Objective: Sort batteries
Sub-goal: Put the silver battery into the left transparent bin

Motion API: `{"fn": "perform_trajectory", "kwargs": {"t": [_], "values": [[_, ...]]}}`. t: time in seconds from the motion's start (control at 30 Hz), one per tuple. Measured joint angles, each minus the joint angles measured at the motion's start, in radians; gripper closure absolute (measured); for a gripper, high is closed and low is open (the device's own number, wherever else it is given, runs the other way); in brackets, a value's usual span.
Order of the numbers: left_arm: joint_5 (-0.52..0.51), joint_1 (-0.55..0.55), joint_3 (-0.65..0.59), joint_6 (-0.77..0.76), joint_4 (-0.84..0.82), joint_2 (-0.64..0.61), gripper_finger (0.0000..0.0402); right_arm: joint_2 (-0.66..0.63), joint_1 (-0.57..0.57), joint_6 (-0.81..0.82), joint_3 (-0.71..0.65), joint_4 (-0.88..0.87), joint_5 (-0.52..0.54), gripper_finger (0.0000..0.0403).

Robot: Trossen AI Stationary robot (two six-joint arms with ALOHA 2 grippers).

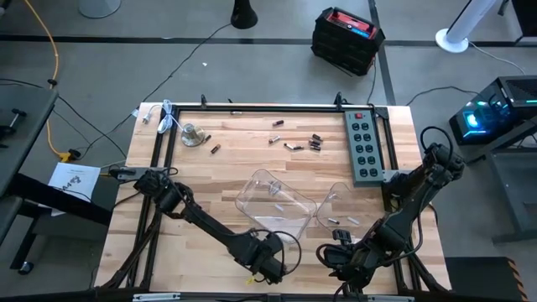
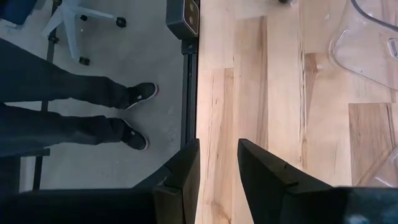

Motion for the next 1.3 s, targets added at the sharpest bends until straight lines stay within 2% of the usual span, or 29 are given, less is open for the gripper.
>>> {"fn": "perform_trajectory", "kwargs": {"t": [0.13,0.3,0.4,0.47,0.53,0.6,0.67,0.73,0.8,1.0,1.2,1.3], "values": [[-0.045,-0.014,-0.004,0.041,-0.106,-0.065,0.0365,0.0,-0.001,-0.004,0.0,0.0,0.0,0.0302],[-0.177,-0.031,-0.001,0.107,-0.223,-0.186,0.037,-0.038,-0.008,0.003,0.0,0.003,0.0,0.0302],[-0.329,-0.041,-0.002,0.184,-0.223,-0.28,0.037,-0.087,-0.02,0.02,0.0,0.003,0.021,0.0302],[-0.455,-0.036,0.002,0.261,-0.194,-0.334,0.037,-0.127,-0.024,0.029,0.0,0.002,0.092,0.0302],[-0.524,-0.008,0.002,0.361,-0.148,-0.362,0.0365,-0.166,-0.028,0.03,0.0,0.002,0.179,0.0302],[-0.496,0.051,0.002,0.473,-0.079,-0.36,0.0358,-0.197,-0.037,0.031,0.001,0.002,0.26,0.0302],[-0.404,0.11,0.0,0.559,-0.024,-0.34,0.0355,-0.218,-0.049,0.032,0.001,0.002,0.317,0.0302],[-0.308,0.158,0.0,0.66,0.037,-0.309,0.0353,-0.237,-0.066,0.032,0.001,0.002,0.346,0.0302],[-0.276,0.194,0.0,0.746,0.046,-0.272,0.0352,-0.246,-0.09,0.034,0.001,0.002,0.353,0.0302],[-0.259,0.299,-0.001,0.821,0.047,-0.223,0.034,-0.247,-0.15,0.074,0.001,0.0,0.353,0.0302],[-0.101,0.345,0.0,0.885,0.039,-0.232,0.0296,-0.247,-0.202,0.032,0.001,-0.001,0.339,0.0302],[-0.056,0.358,-0.013,0.908,0.056,-0.236,0.0275,-0.247,-0.232,-0.023,0.001,-0.021,0.313,0.0302]]}}
